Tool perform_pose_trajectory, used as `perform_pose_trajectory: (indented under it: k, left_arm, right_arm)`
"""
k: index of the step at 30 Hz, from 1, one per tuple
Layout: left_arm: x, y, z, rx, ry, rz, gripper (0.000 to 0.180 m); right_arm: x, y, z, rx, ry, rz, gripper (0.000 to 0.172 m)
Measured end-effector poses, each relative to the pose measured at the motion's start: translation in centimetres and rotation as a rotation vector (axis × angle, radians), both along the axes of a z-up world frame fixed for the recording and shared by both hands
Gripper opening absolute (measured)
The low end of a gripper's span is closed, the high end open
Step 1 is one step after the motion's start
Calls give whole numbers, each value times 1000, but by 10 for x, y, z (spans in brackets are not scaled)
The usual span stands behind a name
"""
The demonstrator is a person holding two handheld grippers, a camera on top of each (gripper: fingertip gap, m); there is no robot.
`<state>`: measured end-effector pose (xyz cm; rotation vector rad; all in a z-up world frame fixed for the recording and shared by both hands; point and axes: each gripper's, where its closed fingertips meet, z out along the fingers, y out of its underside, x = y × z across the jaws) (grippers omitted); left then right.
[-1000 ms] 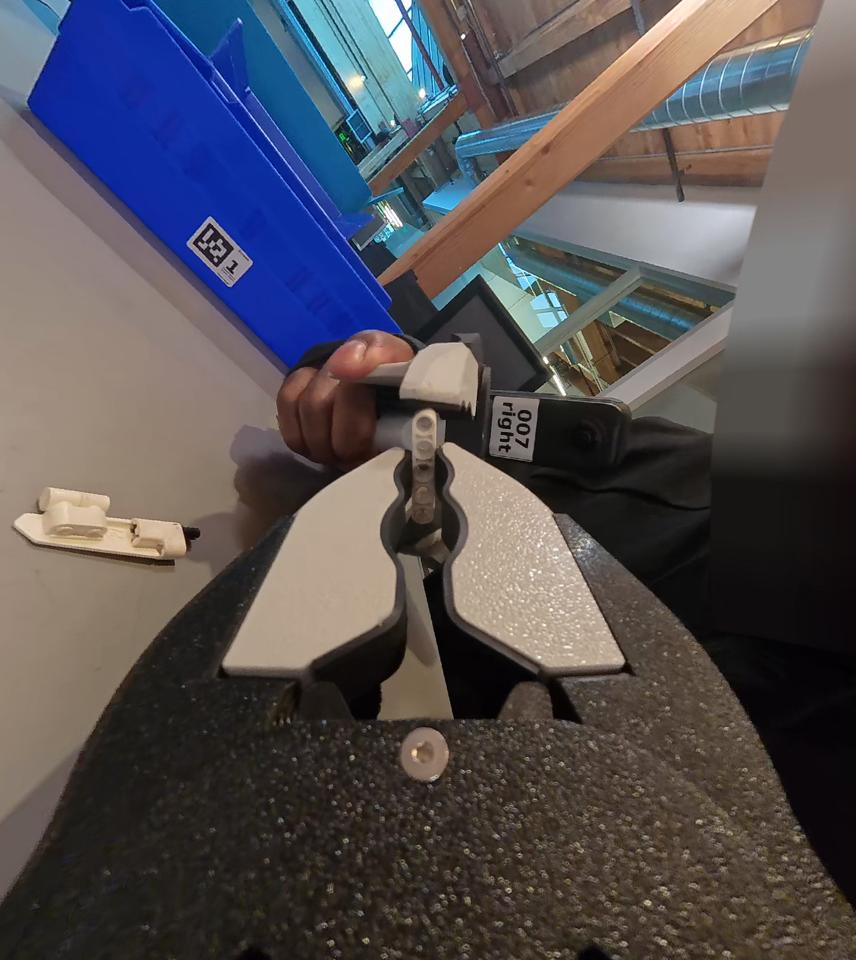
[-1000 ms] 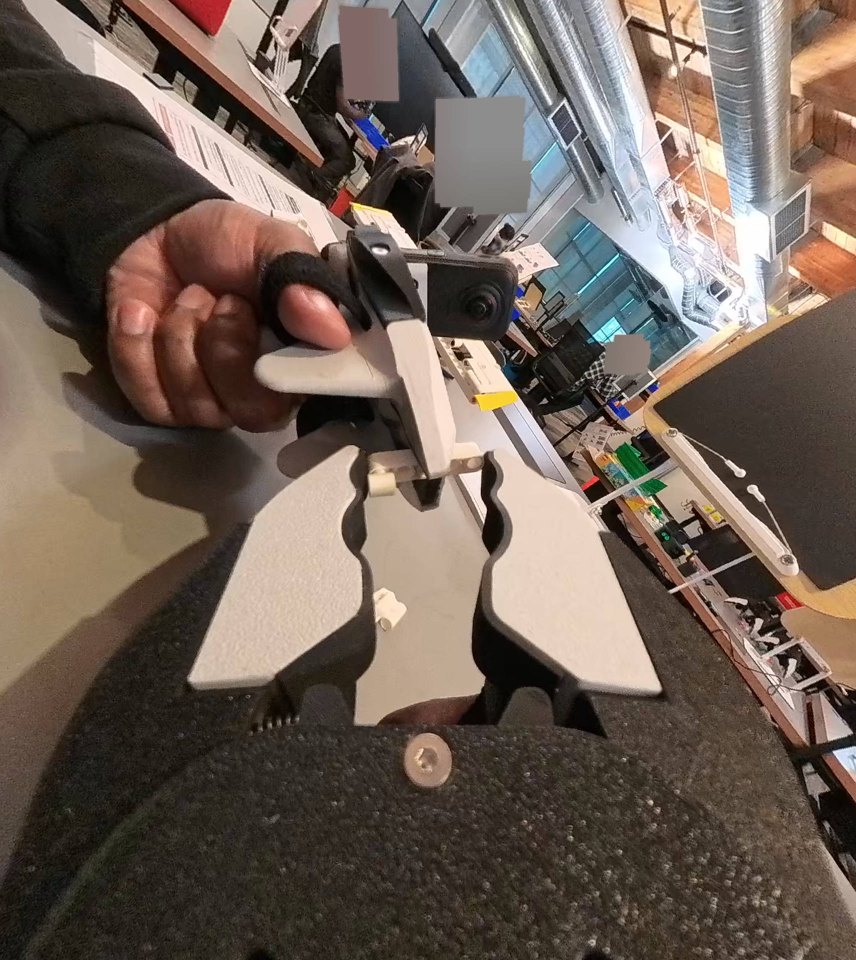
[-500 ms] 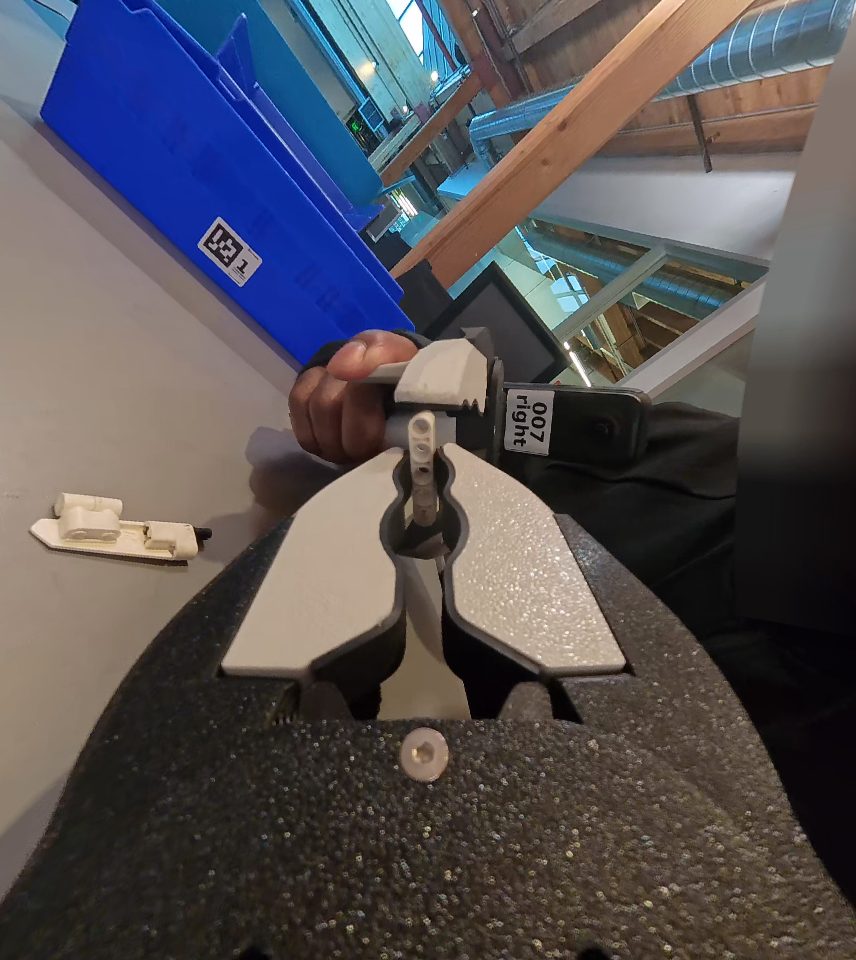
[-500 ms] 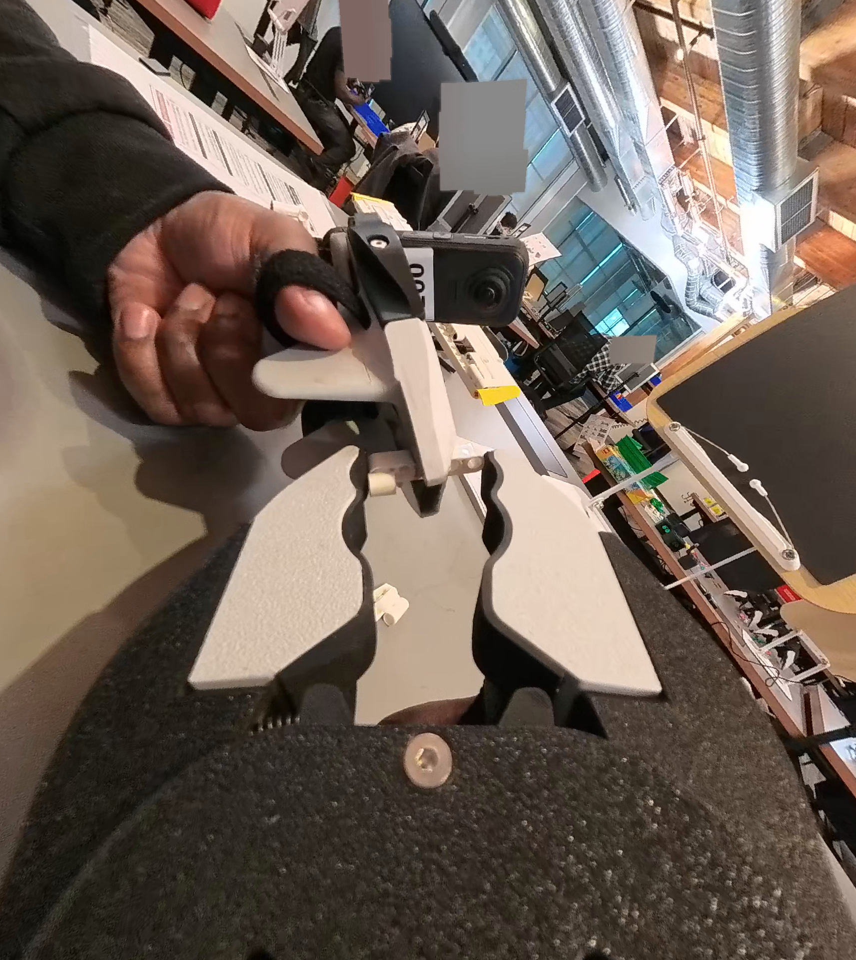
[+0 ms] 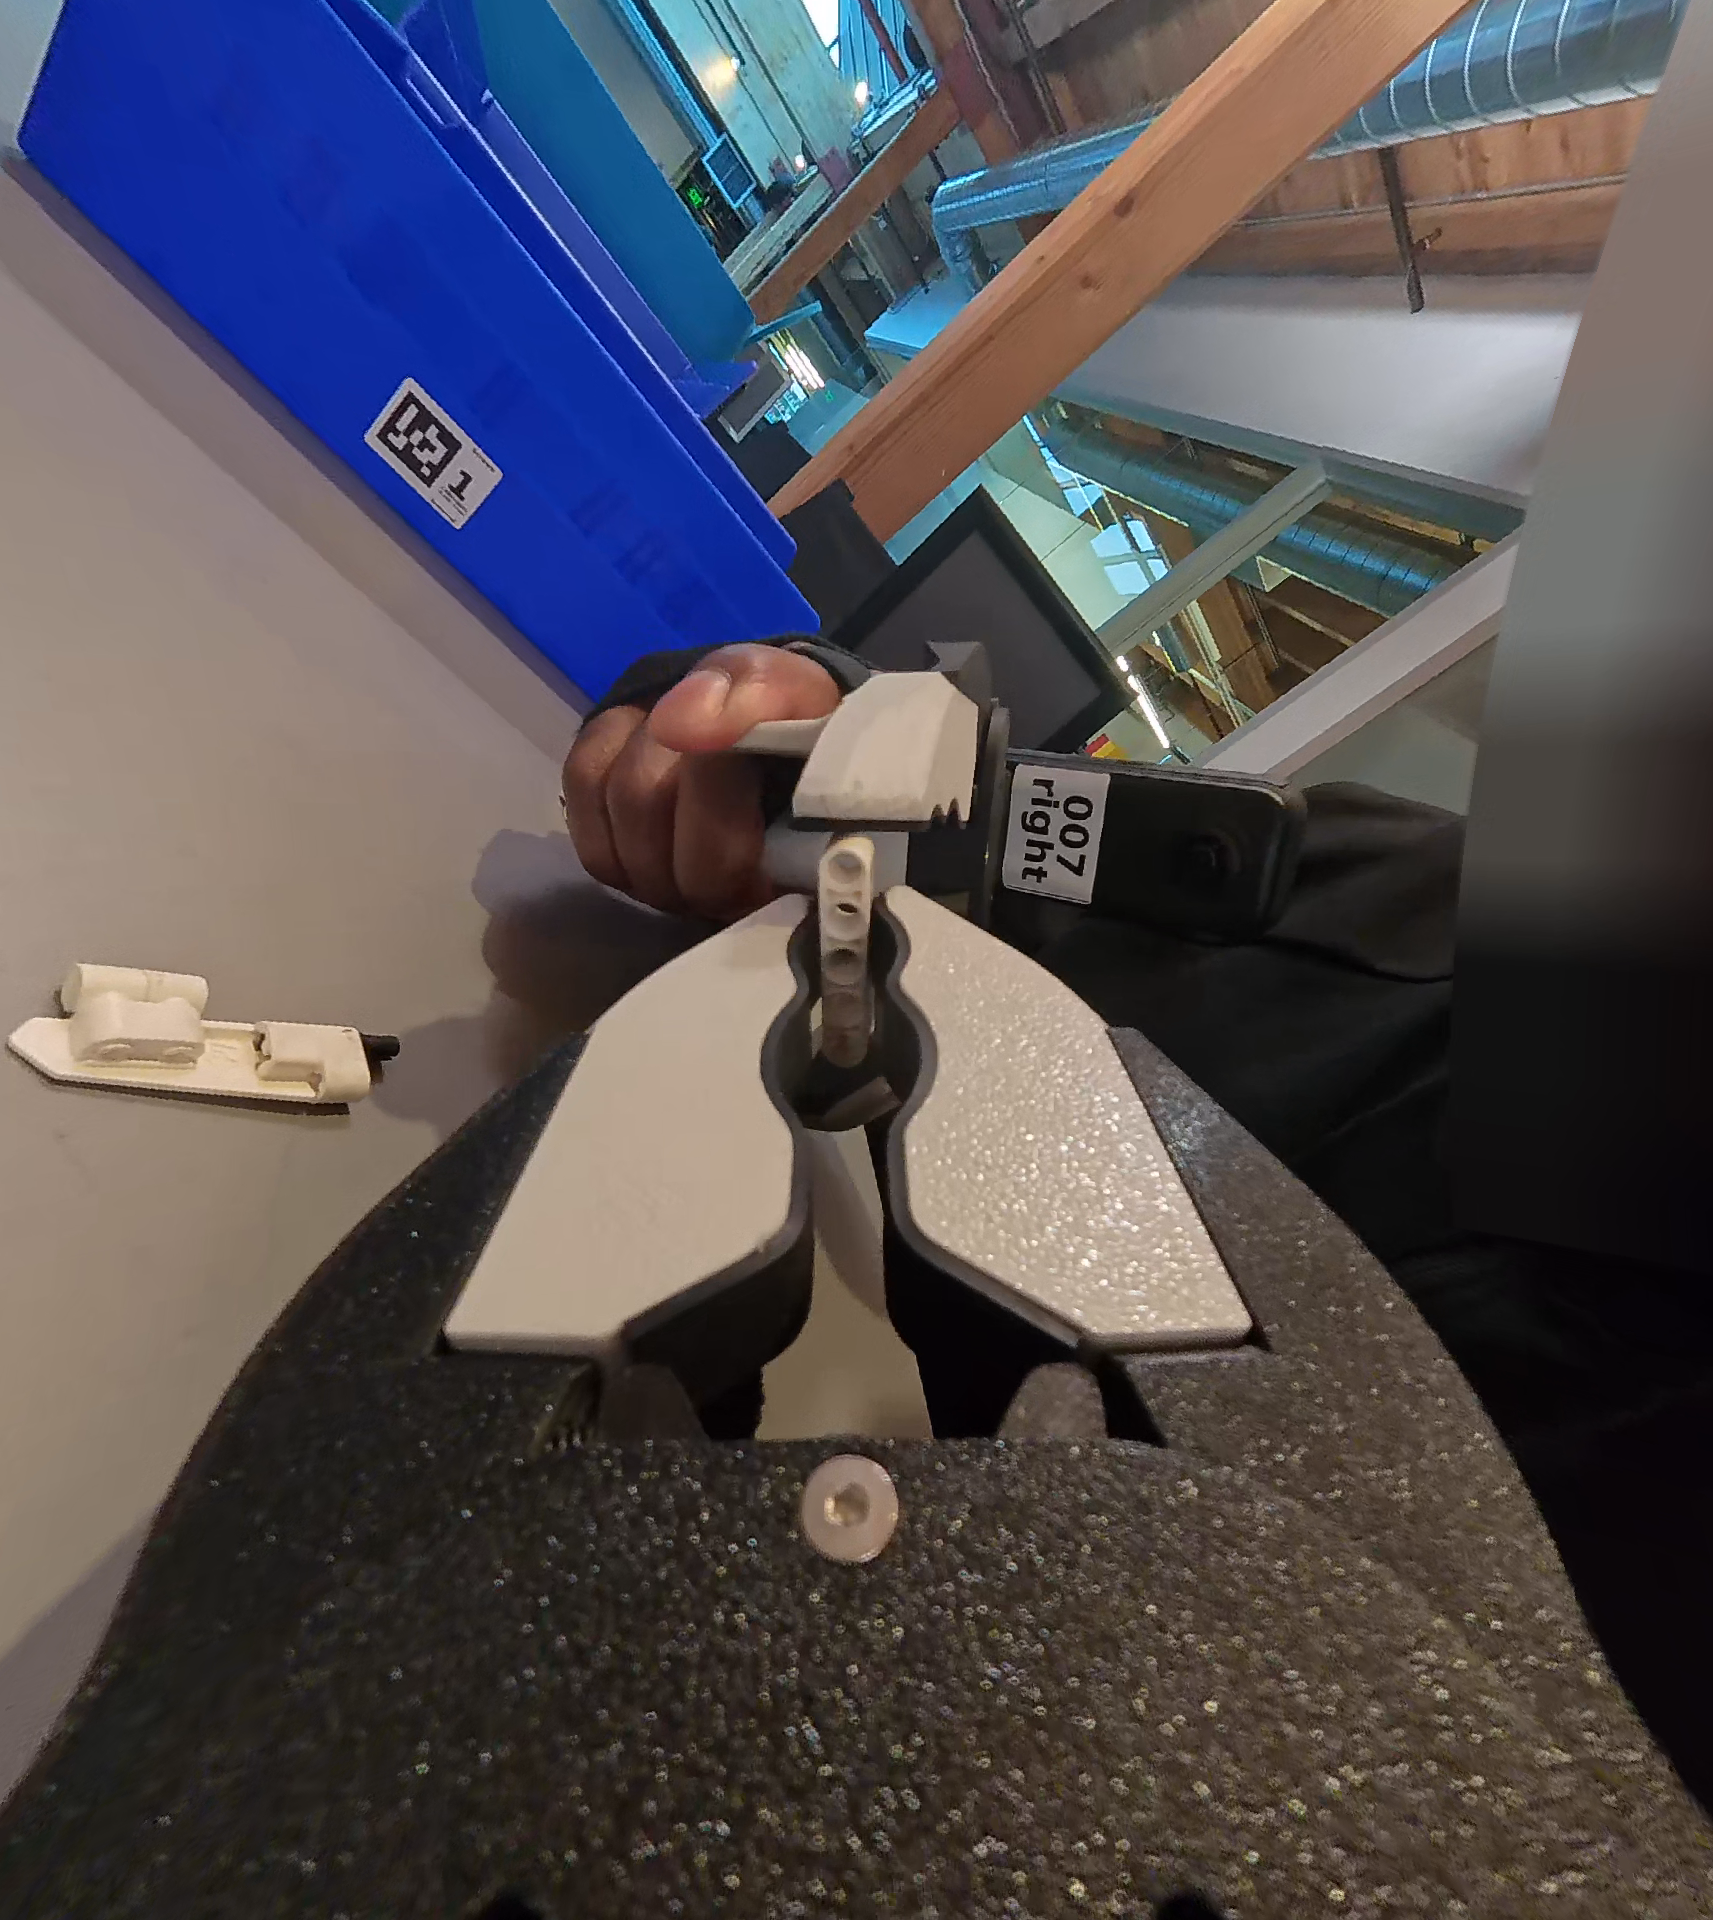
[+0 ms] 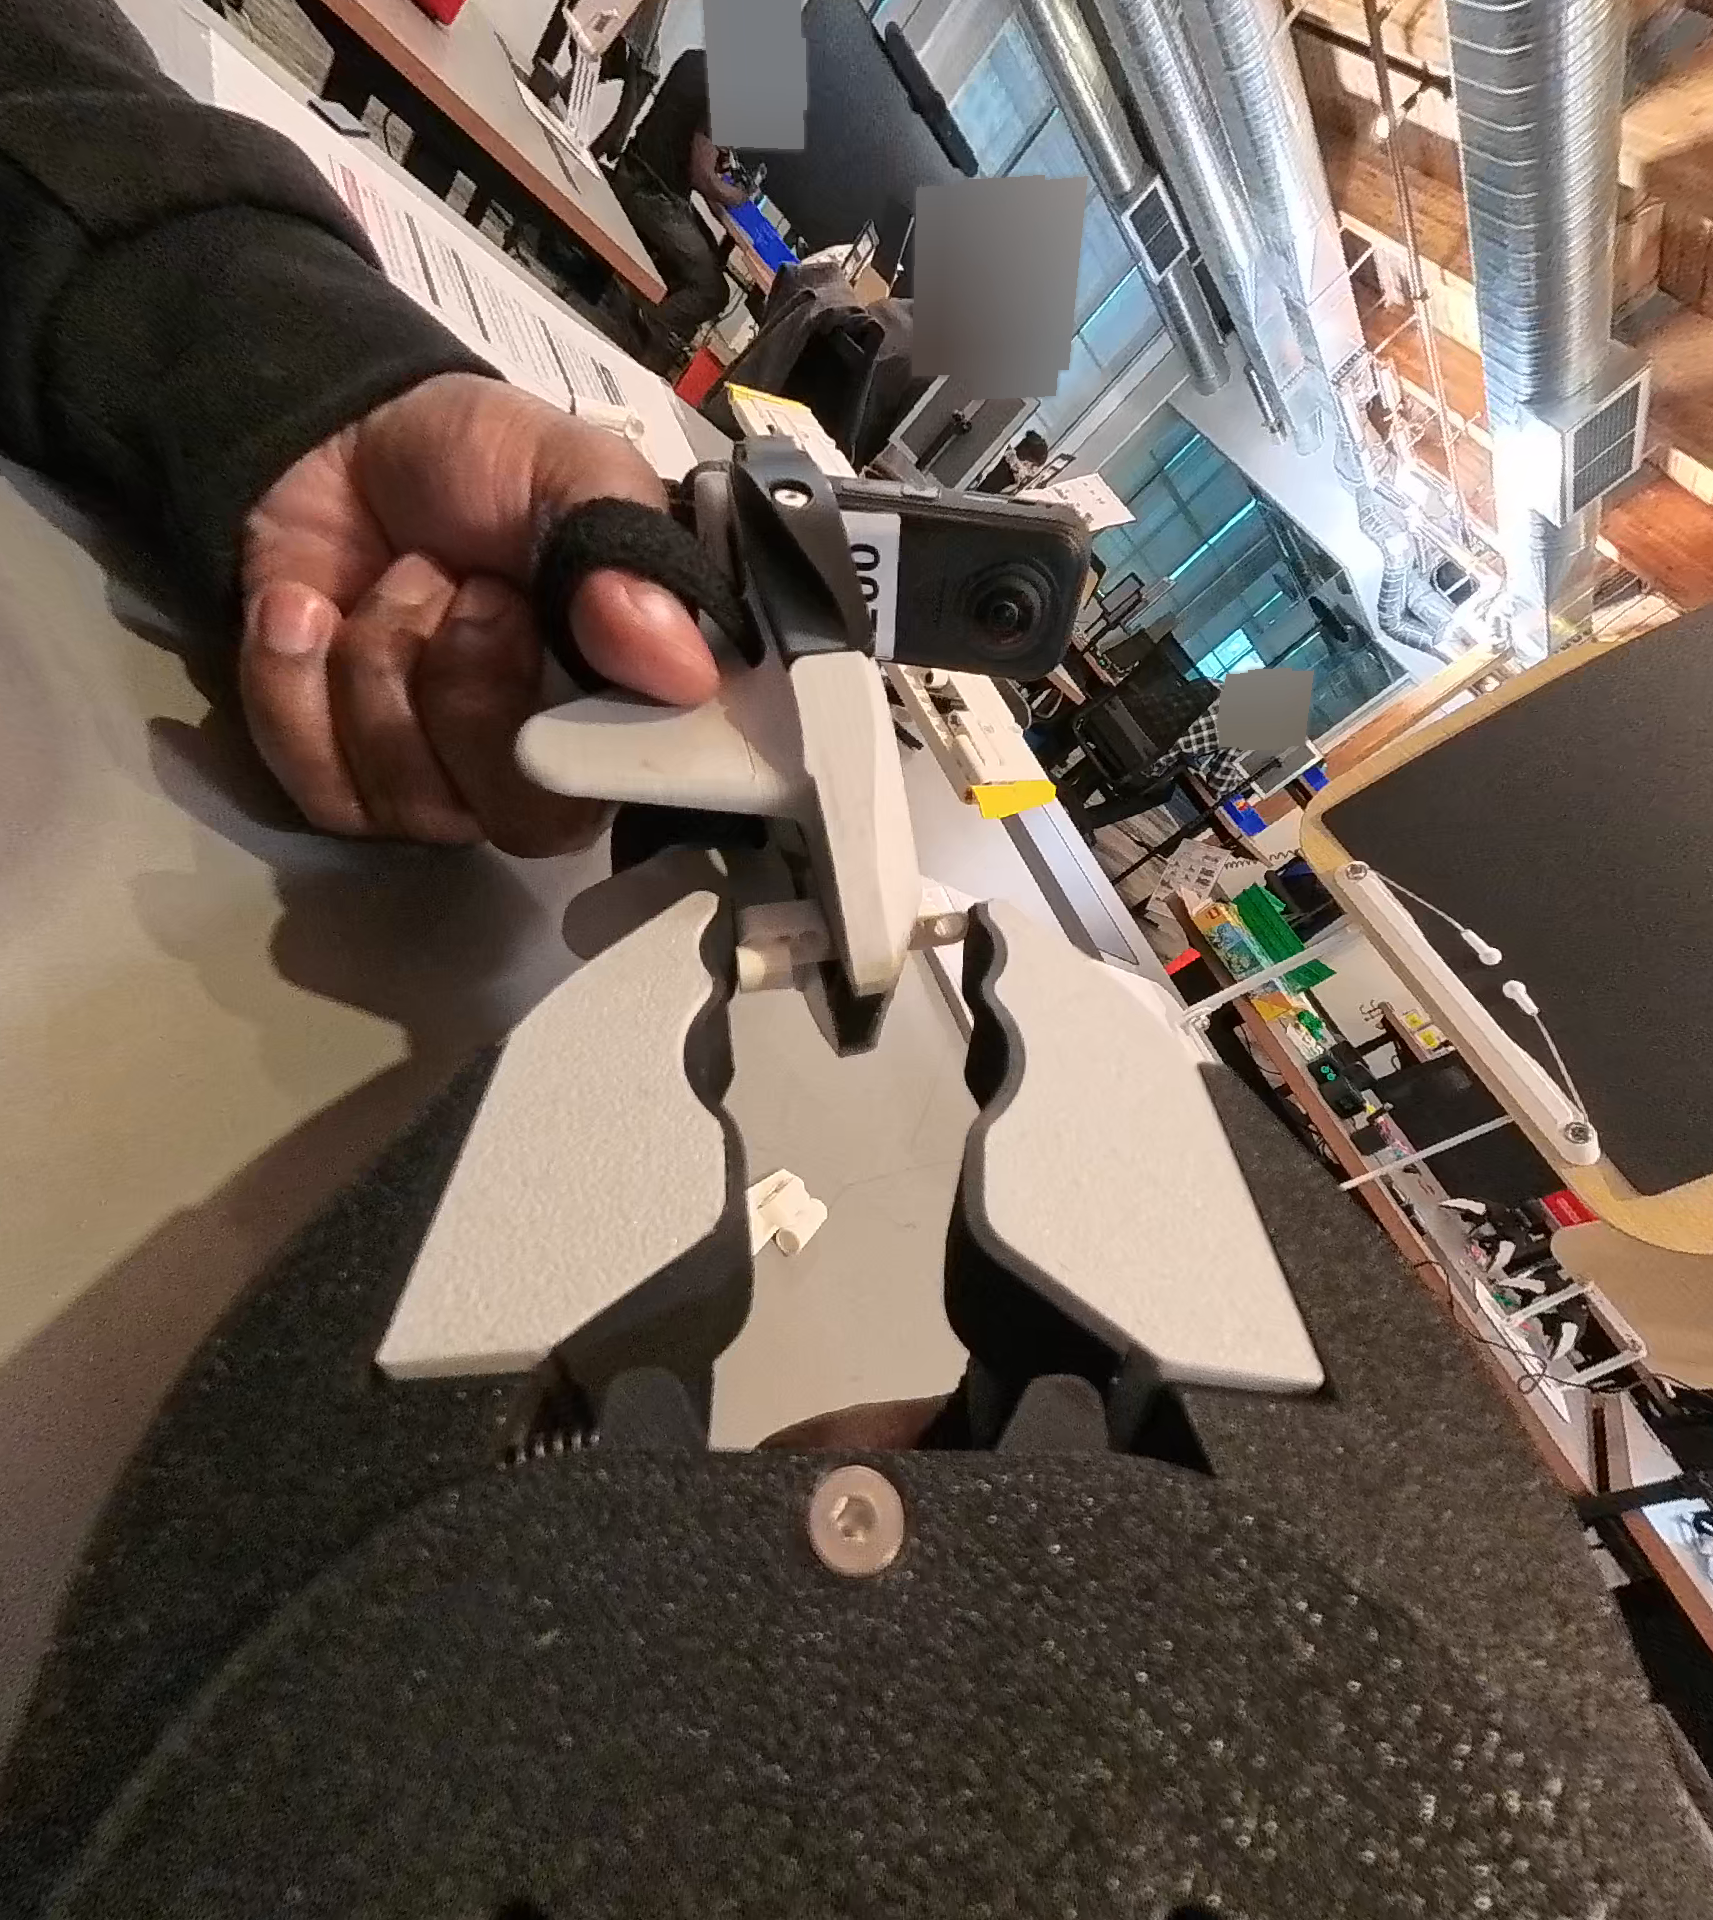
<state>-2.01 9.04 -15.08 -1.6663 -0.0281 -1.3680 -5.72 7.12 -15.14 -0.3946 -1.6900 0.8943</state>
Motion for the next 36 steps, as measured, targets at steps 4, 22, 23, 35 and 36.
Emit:
perform_pose_trajectory:
  k: [4, 22, 23, 35, 36]
  left_arm:
    - [0, 0, 0, -1, -6, -3, 8]
    - [-4, 0, -3, 49, 115, 54, 8]
    - [-2, 0, -3, 46, 117, 48, 8]
    - [5, -1, -8, 43, 178, 38, 8]
    - [6, -1, -9, 42, 182, 37, 8]
  right_arm:
    - [0, 0, 0, -1, 0, 3, 42]
    - [103, 126, -37, -328, -302, -649, 35]
    - [111, 132, -45, -350, -347, -692, 33]
    - [119, 135, -84, -307, -667, -778, 17]
    - [118, 135, -85, -295, -680, -774, 17]
